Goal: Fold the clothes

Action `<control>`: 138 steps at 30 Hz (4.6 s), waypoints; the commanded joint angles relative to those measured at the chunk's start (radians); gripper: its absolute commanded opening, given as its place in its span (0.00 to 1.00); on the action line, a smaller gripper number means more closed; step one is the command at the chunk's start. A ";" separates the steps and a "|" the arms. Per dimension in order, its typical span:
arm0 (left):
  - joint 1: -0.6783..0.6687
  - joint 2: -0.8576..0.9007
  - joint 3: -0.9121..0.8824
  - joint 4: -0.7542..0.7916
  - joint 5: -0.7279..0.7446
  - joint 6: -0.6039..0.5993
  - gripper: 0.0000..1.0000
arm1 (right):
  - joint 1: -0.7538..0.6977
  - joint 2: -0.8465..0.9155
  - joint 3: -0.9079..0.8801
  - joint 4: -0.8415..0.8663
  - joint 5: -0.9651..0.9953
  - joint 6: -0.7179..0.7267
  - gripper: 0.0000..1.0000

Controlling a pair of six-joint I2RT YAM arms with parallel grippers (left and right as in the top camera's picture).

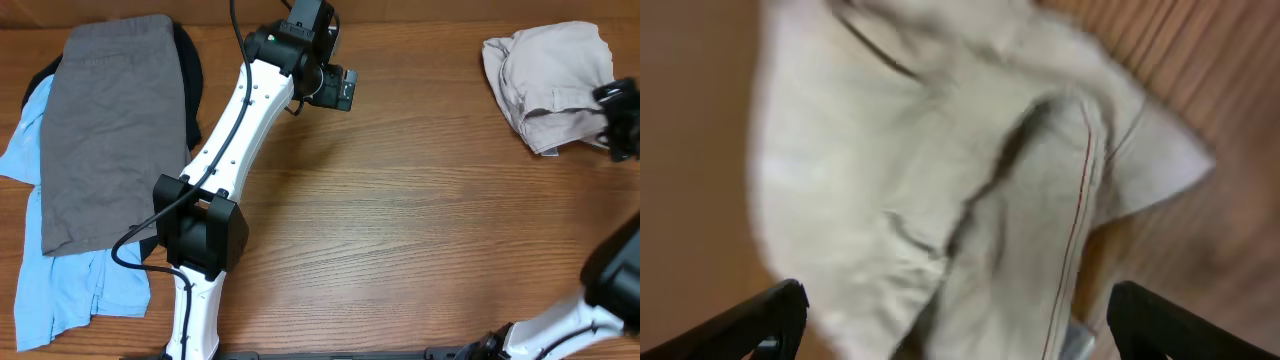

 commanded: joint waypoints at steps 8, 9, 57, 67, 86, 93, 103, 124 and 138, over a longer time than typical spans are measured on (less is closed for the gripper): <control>-0.001 -0.021 0.026 0.001 -0.071 -0.003 1.00 | 0.033 -0.365 0.038 -0.246 -0.193 -0.235 1.00; -0.001 -0.021 0.026 0.001 -0.081 -0.002 1.00 | 0.046 -0.388 0.038 -0.267 -0.224 -0.269 1.00; -0.001 -0.021 0.026 0.001 -0.081 -0.002 1.00 | 0.554 -1.544 -1.243 0.539 -0.031 -0.468 1.00; -0.001 -0.021 0.026 0.001 -0.081 -0.002 1.00 | 0.554 -1.818 -1.484 0.552 0.053 -0.468 1.00; -0.001 -0.021 0.026 0.001 -0.081 -0.002 1.00 | 0.553 -1.909 -1.493 0.430 0.132 -0.468 1.00; -0.001 -0.021 0.026 0.001 -0.081 -0.002 1.00 | 0.553 -1.908 -1.493 0.429 0.132 -0.468 1.00; -0.001 -0.021 0.026 0.001 -0.081 -0.002 1.00 | 0.553 -1.908 -1.493 0.429 0.132 -0.468 1.00; 0.050 -0.450 -0.449 0.448 -0.045 0.290 1.00 | 0.553 -1.908 -1.493 0.429 0.132 -0.468 1.00; 0.347 -1.178 -1.364 0.839 0.052 0.174 1.00 | 0.553 -1.908 -1.493 0.429 0.132 -0.468 1.00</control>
